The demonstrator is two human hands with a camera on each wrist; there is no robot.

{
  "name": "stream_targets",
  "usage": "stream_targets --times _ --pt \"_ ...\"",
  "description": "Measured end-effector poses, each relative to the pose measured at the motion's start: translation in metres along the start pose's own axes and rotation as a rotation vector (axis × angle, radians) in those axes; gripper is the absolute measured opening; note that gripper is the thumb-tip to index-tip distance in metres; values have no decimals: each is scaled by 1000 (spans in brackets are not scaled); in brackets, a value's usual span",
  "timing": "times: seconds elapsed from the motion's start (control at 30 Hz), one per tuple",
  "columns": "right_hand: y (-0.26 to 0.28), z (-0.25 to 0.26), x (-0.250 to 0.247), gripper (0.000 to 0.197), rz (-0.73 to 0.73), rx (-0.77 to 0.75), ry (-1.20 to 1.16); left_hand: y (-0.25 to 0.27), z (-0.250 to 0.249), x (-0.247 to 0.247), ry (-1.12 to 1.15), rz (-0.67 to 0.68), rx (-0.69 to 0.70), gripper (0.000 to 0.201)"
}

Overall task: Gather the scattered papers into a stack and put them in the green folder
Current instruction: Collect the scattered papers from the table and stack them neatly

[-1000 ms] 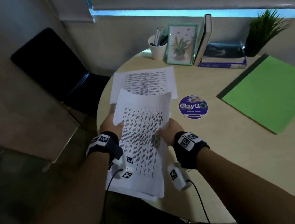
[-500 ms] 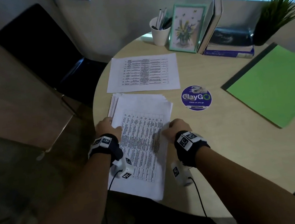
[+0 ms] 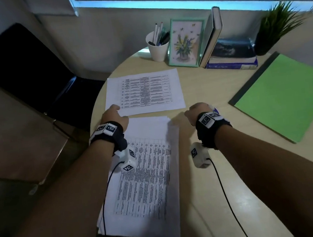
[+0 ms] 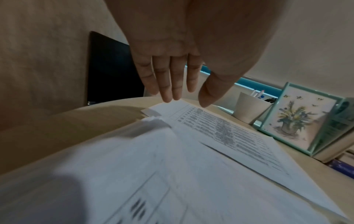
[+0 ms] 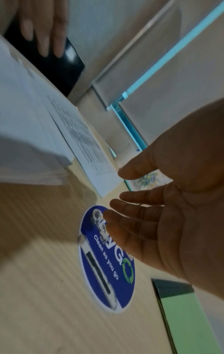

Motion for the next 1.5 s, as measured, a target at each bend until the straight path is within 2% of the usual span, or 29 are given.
stream_targets --times 0.2,0.33,0.5,0.63,0.73,0.83,0.9,0.97,1.03,1.1,1.2,1.27,1.37,1.4,1.43,1.5 --pt "-35 -2 6 35 21 106 -129 -44 1 -2 -70 16 -82 63" --pt "-41 6 3 35 -21 137 7 -62 10 8 -143 90 -110 64" --pt "-59 34 18 47 -105 144 -29 -66 8 27 -341 148 -20 51" --pt "-58 45 23 35 -185 215 76 -62 -3 37 -361 168 60 45" --pt "-58 53 25 32 -187 171 120 -60 -12 40 -419 177 113 40" --pt "-64 64 30 28 -175 57 -14 -57 -12 44 -458 204 104 58" --pt "-64 67 29 29 -181 52 -181 -51 -17 46 -525 200 142 74" --pt "-59 71 29 31 -156 93 -347 -50 -21 45 -542 172 148 81" --pt "-56 78 31 37 -110 124 -486 -49 -25 44 -556 160 161 75" --pt "-56 88 38 57 -40 145 -620 -48 -32 47 -593 143 224 60" --pt "-60 110 48 56 52 52 -802 -44 -39 45 -559 91 267 35" --pt "-54 122 50 75 153 -18 -722 -42 -43 47 -565 99 312 29" --pt "-57 127 49 104 147 -31 -638 -41 -53 46 -606 117 434 28" --pt "-56 127 44 104 117 -1 -643 -38 -59 45 -600 131 480 27" --pt "-57 125 38 96 86 35 -649 -35 -66 45 -599 151 529 26" --pt "-59 119 28 62 41 108 -657 -26 -78 41 -607 180 626 24"
Point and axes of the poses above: each hand's wrist, its own y-axis away from the middle knuckle, its own x-axis out of the palm, z = x × y, the point moved 8 cm from there along -y, towards the middle knuckle, and after that the axes turned 12 degrees about y, right-handed, at the moved point
